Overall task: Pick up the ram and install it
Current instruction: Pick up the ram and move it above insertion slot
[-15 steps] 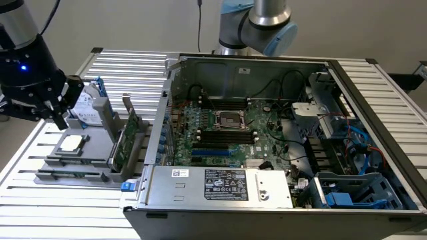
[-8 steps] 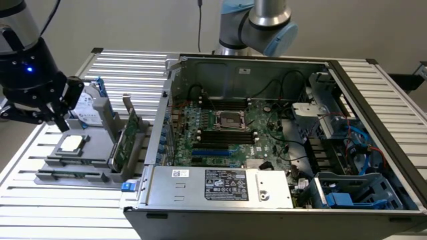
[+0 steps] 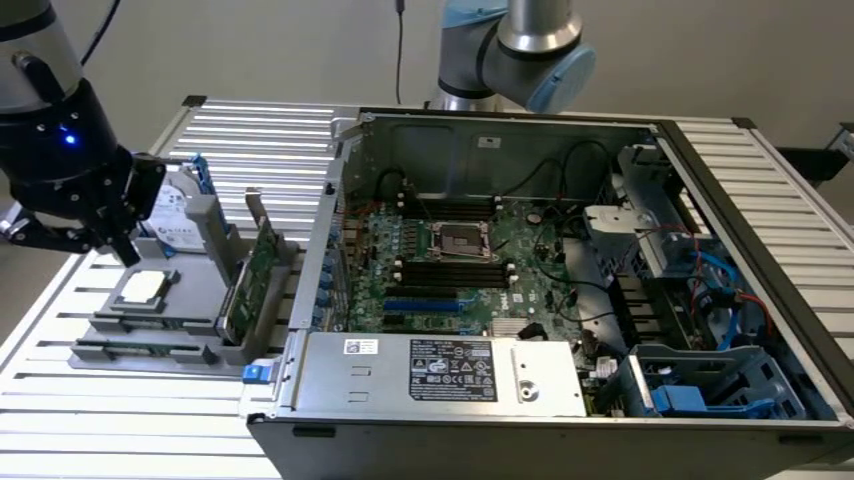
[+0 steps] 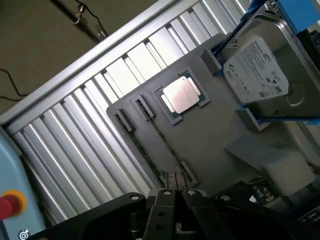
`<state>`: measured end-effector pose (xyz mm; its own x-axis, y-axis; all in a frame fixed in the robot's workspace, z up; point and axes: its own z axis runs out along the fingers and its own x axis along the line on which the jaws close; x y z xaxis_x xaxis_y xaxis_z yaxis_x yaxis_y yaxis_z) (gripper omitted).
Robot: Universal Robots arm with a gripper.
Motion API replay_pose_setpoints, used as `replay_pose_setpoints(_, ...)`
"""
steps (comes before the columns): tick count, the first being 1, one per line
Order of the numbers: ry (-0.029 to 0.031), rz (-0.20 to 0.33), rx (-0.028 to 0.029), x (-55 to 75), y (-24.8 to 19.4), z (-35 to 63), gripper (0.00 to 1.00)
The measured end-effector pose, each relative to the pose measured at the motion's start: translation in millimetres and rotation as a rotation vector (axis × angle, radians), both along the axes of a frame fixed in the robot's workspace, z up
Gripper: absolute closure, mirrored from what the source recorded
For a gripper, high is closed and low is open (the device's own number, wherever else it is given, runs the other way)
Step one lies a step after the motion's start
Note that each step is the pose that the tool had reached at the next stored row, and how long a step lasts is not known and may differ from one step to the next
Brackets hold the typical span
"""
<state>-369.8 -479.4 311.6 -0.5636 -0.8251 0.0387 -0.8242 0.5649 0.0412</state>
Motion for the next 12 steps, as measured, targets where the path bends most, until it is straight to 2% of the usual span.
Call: replay_pose_setpoints(12,0.0000,0.219,0.0000,0.0,0.0,-2.5,0.89)
